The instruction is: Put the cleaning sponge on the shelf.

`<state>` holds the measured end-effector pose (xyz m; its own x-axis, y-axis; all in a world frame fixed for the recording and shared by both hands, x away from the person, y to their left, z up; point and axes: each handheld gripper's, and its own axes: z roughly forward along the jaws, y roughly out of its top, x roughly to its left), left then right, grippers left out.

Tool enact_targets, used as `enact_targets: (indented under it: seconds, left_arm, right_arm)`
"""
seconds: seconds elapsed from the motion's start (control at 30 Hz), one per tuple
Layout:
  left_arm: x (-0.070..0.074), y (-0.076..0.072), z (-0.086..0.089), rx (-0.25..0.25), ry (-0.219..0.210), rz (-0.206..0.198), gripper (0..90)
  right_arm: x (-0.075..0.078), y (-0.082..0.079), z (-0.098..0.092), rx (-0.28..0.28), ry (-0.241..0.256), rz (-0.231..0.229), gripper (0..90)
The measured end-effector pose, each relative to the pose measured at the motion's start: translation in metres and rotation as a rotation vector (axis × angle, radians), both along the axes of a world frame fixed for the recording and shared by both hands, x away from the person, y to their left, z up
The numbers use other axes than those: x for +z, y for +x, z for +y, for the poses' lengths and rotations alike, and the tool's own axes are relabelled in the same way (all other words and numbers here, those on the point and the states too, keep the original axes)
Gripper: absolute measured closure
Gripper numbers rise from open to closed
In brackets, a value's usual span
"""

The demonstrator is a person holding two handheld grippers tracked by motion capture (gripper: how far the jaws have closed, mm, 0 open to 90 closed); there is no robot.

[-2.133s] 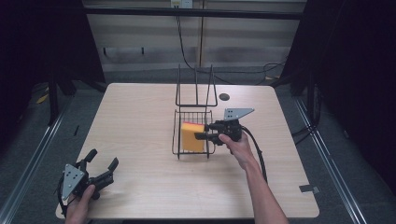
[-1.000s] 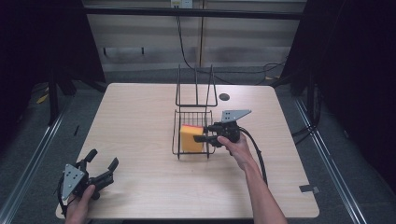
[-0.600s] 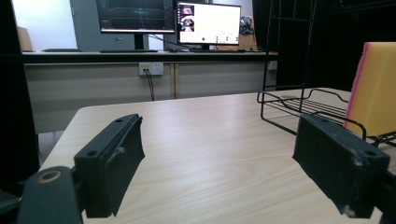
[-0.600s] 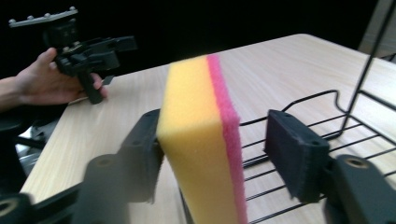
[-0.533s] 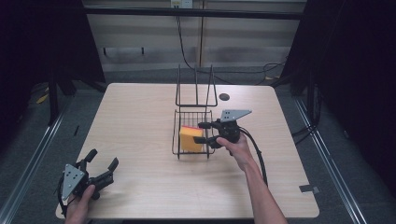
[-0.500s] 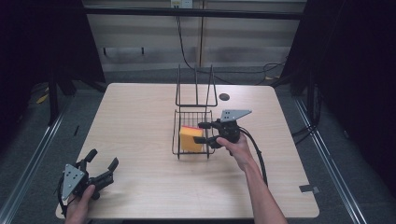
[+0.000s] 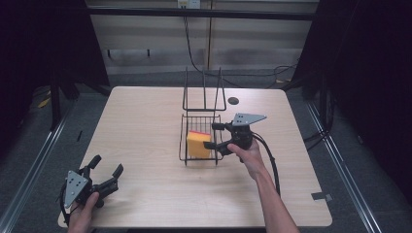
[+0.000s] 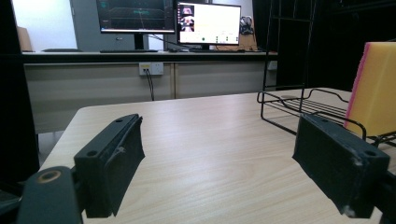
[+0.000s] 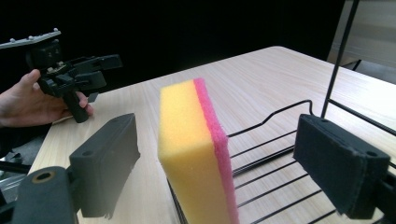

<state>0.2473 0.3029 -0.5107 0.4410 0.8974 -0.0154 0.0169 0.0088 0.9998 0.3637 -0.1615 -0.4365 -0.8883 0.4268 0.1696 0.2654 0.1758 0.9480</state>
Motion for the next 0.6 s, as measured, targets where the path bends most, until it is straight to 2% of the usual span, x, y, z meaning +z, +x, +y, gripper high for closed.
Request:
enact_targets:
  seconds: [0.13,0.23,0.3,0.5,0.6]
  left_arm:
    - [0.000,0.000,0.000,0.000,0.000,0.000,15.6]
    - [0.000,0.000,0.000,-0.004,0.003,0.000,15.6]
    - [0.000,0.000,0.000,-0.003,0.003,-0.001,15.6]
    - [0.000,0.000,0.000,-0.003,0.003,0.000,15.6]
    - [0.000,0.000,0.000,-0.003,0.001,-0.001,15.6]
  right_arm:
    - [0.003,-0.003,-0.003,-0.015,0.004,0.005,13.7]
    - [0.004,-0.004,-0.004,-0.023,-0.031,0.021,14.0]
    - [0.005,-0.006,-0.006,-0.033,-0.029,0.026,13.7]
    - [0.011,-0.013,-0.011,-0.065,-0.037,0.006,14.2]
    - [0.012,-0.018,-0.015,-0.098,-0.020,-0.019,14.9]
